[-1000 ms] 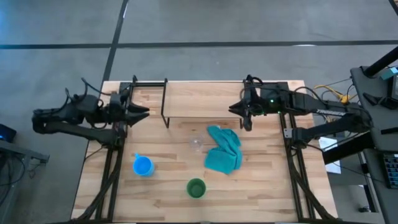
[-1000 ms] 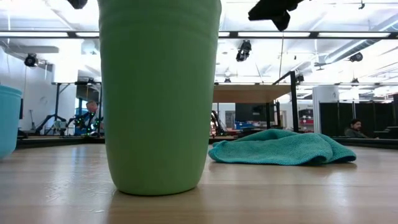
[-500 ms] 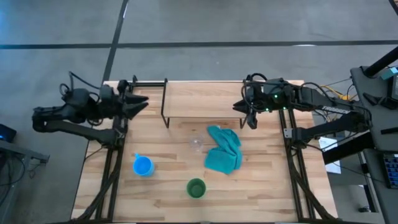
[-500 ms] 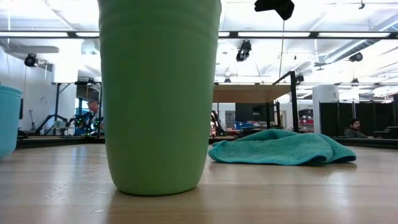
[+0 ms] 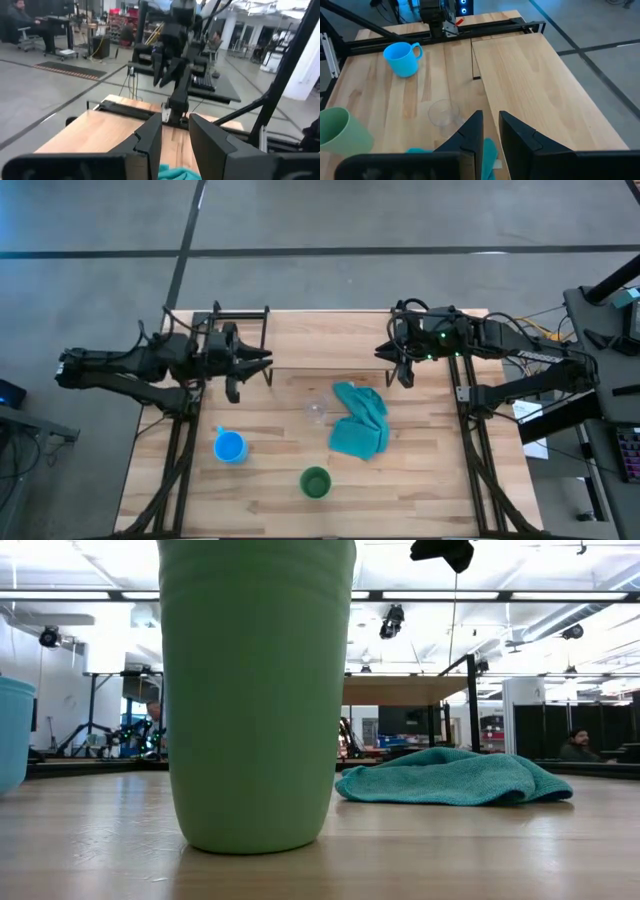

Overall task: Stack small to large cups/mugs on shelf
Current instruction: Put the transparent mug on the shelf

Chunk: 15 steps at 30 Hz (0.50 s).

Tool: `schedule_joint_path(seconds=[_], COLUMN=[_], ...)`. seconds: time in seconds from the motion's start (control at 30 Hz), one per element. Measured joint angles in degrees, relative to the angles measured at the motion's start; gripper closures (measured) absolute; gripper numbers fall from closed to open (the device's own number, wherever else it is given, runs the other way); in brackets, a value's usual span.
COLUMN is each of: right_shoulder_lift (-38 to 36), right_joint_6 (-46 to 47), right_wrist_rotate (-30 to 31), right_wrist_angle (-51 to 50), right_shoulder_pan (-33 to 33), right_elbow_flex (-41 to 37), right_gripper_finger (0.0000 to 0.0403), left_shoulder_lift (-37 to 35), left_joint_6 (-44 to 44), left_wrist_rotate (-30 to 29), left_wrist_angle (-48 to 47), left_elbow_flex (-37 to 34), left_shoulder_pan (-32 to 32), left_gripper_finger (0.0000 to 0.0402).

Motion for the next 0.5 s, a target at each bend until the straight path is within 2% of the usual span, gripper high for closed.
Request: schedule_joint_path(seconds=[0.1, 0.2, 0.37, 0.5], right_shoulder_lift=[0.00, 0.00, 0.00, 0.00], right_joint_6=[0.26, 0.44, 0.96, 1.05], right_wrist_rotate=[-0.02, 0.00, -0.02, -0.02], right_wrist_angle=[-0.08, -0.08, -0.17, -0.14], right_shoulder_pan=[0.00, 0.00, 0.00, 0.00], right_elbow_flex=[-0.15, -0.34, -1.12, -1.98], right_gripper_finger=[0.0346, 0.0346, 0.0346, 0.0346], left_shoulder_lift=[2.60, 6.14, 12.86, 19.34], left_joint_6=[0.50, 4.78, 11.83, 12.94], left_wrist_rotate=[-0.04, 0.13, 3.41, 4.19], left_wrist_angle=[-3.23, -8.92, -18.54, -23.14], left_elbow_flex=[0.28, 1.71, 8.05, 12.90], left_shoulder_pan=[0.00, 0.00, 0.00, 0.10], left_gripper_finger=[0.0317, 0.0317, 0.0317, 0.0317])
